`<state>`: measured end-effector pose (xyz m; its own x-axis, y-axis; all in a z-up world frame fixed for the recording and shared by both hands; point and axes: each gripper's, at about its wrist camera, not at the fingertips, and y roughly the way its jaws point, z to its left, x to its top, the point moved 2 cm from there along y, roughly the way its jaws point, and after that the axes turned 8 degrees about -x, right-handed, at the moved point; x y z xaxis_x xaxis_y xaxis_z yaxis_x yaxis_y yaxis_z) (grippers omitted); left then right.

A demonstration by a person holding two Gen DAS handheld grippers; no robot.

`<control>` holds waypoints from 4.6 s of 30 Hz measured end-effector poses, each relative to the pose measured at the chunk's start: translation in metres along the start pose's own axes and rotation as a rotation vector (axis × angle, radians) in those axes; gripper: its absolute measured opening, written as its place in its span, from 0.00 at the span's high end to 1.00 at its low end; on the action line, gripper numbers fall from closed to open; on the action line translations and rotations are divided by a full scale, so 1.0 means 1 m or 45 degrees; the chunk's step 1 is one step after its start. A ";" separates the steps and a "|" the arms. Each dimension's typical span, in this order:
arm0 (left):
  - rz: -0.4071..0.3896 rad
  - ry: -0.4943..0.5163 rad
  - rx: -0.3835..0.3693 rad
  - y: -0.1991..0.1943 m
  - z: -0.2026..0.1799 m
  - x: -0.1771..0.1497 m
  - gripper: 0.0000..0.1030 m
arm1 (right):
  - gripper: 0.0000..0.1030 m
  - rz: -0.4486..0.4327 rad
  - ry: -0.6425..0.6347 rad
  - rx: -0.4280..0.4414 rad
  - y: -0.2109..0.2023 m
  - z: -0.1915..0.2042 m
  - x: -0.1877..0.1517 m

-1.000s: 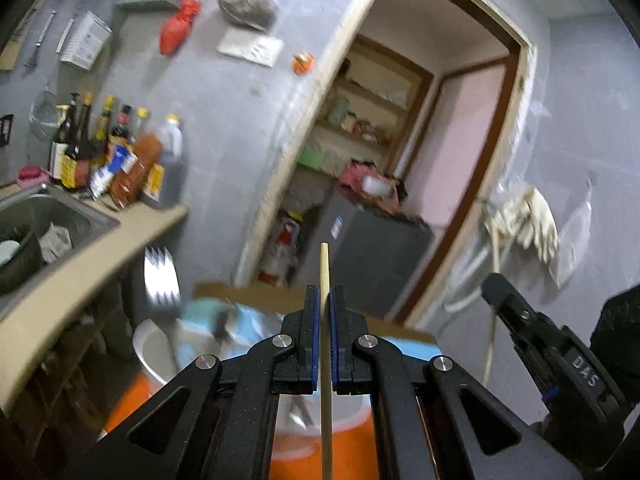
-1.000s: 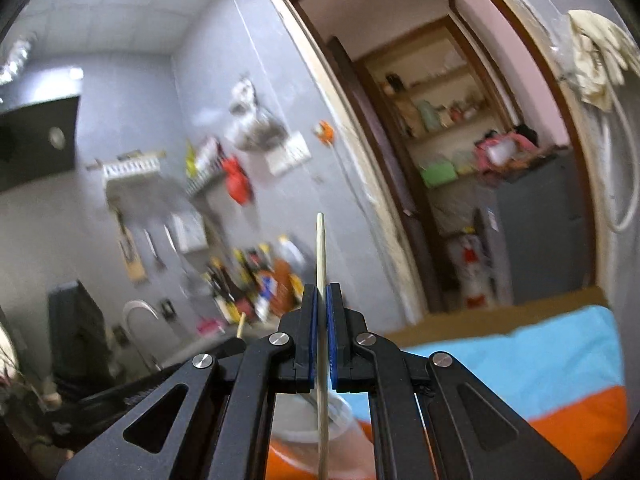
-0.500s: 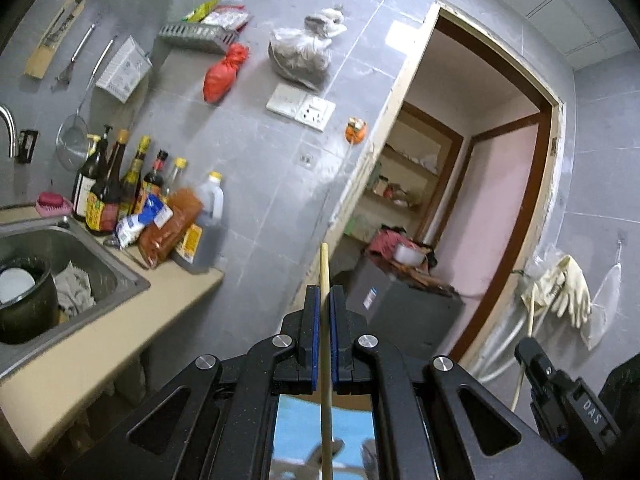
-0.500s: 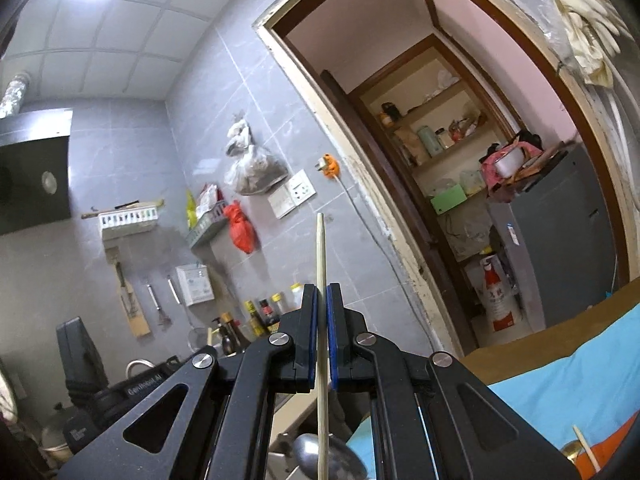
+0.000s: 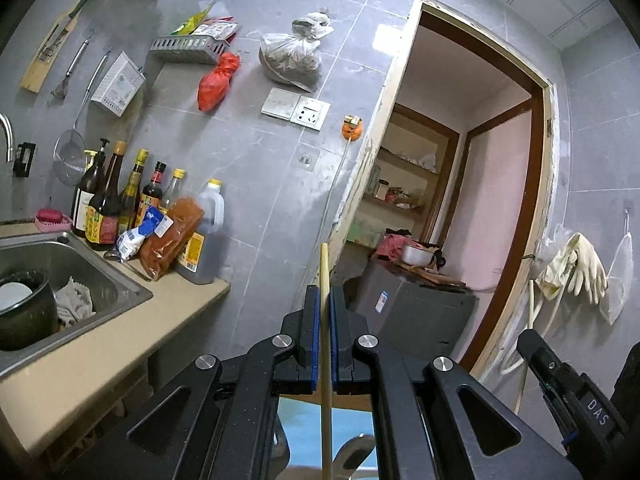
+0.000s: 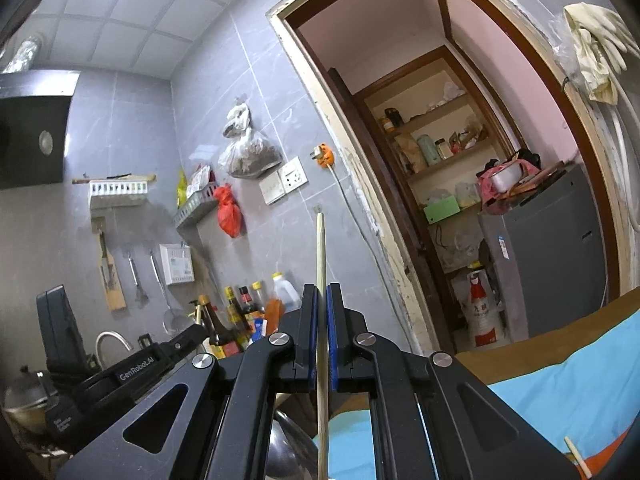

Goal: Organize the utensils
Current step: 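Drop the chopstick into the white caddy while the right tool drops its chopstick in, then lower the left tool onto a chopstick while the right tool lowers onto the last chopstick, then close the left tool on the chopstick while the right tool grips its chopstick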

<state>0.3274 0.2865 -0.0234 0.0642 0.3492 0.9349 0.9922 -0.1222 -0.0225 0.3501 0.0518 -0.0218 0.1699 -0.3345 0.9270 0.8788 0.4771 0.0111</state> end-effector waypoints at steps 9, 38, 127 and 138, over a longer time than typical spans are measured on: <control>0.035 0.003 0.012 -0.013 0.006 -0.016 0.98 | 0.97 0.070 -0.039 0.012 -0.002 0.001 -0.020; 0.274 0.091 -0.022 -0.063 -0.103 -0.008 0.10 | 0.11 0.247 -0.131 -0.116 -0.080 -0.027 0.040; 1.264 -0.084 -0.233 0.056 -0.203 -0.237 1.00 | 0.92 1.252 -0.353 -0.186 -0.056 -0.199 -0.073; 1.406 -0.053 -0.192 0.078 -0.209 -0.244 0.96 | 0.95 1.299 -0.343 -0.160 -0.051 -0.203 -0.070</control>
<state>0.3671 -0.0021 -0.1797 0.9095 0.0093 0.4156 0.3652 -0.4954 -0.7882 0.3837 -0.1142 -0.1632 0.7615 0.3751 0.5287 0.4187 0.3380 -0.8429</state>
